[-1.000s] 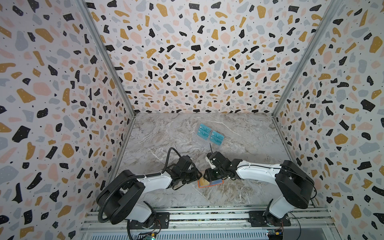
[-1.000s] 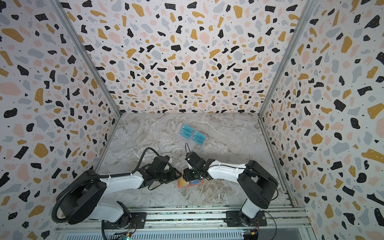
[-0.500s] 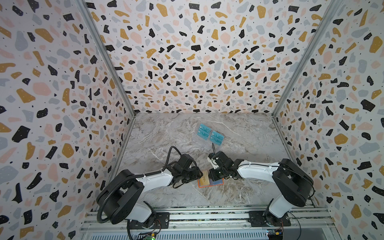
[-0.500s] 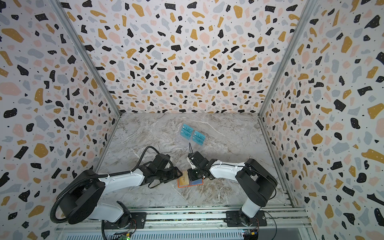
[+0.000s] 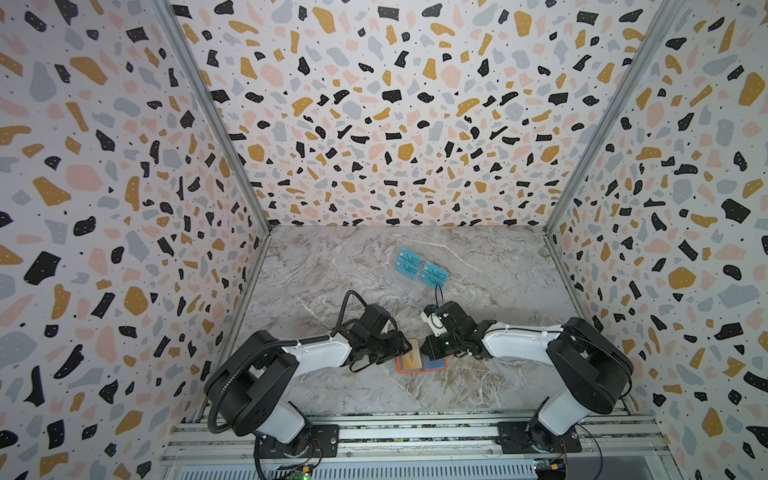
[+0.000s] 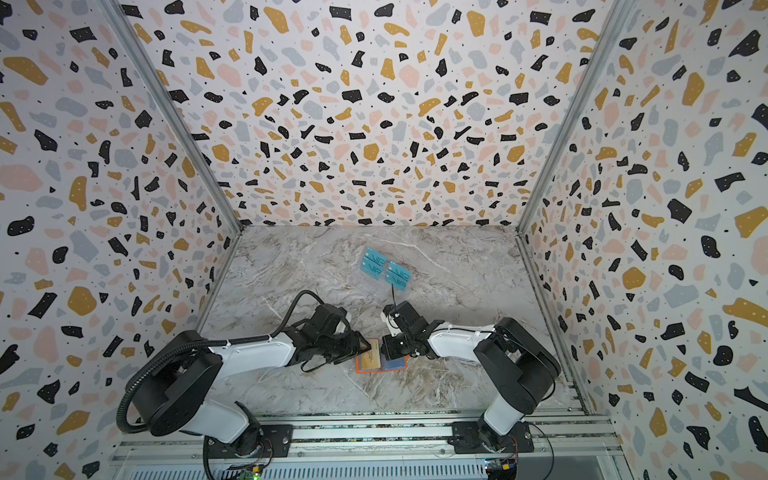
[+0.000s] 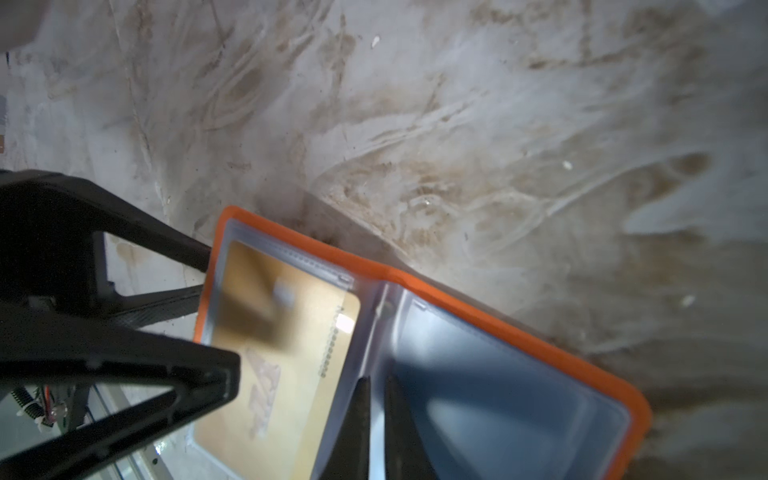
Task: Put the credit cards into the card holder
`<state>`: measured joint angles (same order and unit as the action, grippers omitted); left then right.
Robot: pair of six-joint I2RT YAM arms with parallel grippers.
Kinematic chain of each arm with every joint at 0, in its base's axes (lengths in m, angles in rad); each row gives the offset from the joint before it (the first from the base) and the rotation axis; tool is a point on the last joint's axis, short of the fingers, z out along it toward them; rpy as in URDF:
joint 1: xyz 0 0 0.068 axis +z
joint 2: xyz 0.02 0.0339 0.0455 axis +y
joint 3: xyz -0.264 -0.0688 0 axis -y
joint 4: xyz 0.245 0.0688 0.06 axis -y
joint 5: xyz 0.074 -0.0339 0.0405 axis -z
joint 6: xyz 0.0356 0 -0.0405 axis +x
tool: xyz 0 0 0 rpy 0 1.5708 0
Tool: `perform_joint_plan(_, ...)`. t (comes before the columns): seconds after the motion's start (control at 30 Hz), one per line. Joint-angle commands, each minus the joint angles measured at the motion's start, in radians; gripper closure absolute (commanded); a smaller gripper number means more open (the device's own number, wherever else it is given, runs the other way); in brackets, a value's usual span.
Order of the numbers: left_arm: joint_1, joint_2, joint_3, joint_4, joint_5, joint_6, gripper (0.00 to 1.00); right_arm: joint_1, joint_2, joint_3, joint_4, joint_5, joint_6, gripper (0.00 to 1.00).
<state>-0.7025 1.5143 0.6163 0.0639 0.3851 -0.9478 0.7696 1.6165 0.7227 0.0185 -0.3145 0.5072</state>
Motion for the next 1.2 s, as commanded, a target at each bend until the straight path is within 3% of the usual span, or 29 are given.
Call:
perform_joint_plan(0.0,-0.003,-0.004,0.025,0.043,0.04,-0.031,0.42,-0.007,0.012,-0.027,-0.066,0.026,-0.01,0.88)
perform_joint_plan(0.13,-0.007,0.004,0.05,0.069,0.058,-0.051,0.47,-0.003,-0.004,-0.029,-0.039,-0.01,0.008,0.89)
perform_joint_plan(0.33,-0.02,0.034,0.082,0.039,0.049,-0.053,0.7,0.027,-0.018,-0.046,0.034,-0.066,0.053,0.89)
perform_joint_plan(0.43,-0.022,0.047,0.103,-0.007,0.031,-0.032,0.73,0.031,-0.028,-0.065,0.108,-0.11,0.072,0.89)
perform_joint_plan(0.63,-0.028,0.048,0.155,-0.183,-0.037,0.021,0.89,0.03,-0.051,-0.046,0.104,-0.107,0.054,0.89)
perform_joint_plan(0.77,-0.029,0.047,0.274,-0.456,-0.18,0.137,0.92,0.018,-0.088,-0.06,0.076,-0.092,0.026,0.88)
perform_joint_plan(0.93,-0.035,0.068,0.367,-0.672,-0.332,0.181,0.95,0.001,-0.152,-0.096,0.079,-0.091,0.009,0.88)
perform_joint_plan(1.03,-0.049,0.082,0.401,-0.71,-0.392,0.166,0.95,-0.003,-0.163,-0.115,0.089,-0.088,-0.004,0.87)
perform_joint_plan(1.17,-0.09,0.131,0.446,-0.702,-0.404,0.134,0.85,-0.005,-0.146,-0.133,0.114,-0.103,-0.021,0.87)
